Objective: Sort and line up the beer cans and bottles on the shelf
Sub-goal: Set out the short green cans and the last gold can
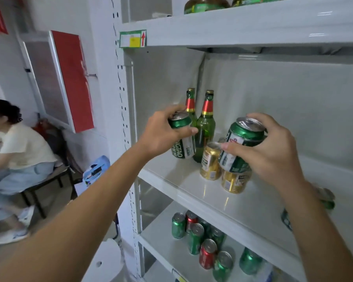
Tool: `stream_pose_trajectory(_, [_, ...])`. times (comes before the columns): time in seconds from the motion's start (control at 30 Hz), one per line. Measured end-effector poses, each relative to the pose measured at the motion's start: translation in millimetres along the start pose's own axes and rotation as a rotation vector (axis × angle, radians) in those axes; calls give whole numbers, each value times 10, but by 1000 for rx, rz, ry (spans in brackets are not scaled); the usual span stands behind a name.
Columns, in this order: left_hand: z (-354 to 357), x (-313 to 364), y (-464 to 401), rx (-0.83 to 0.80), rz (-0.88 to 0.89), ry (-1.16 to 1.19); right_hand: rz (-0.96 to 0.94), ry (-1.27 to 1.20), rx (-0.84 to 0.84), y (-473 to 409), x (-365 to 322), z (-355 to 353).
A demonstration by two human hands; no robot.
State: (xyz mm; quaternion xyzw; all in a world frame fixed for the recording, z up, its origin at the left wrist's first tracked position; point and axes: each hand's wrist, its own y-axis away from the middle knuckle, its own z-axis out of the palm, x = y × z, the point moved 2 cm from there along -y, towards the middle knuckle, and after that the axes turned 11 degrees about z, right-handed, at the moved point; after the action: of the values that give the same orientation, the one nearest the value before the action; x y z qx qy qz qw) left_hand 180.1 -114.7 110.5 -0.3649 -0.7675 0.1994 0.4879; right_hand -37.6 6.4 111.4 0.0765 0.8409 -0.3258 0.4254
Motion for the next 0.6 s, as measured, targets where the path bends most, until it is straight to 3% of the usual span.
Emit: stream_pose_trajectory(0.6, [-62, -1559, -535, -173, -3, -14, 38, 12, -6, -442, 42, 1336])
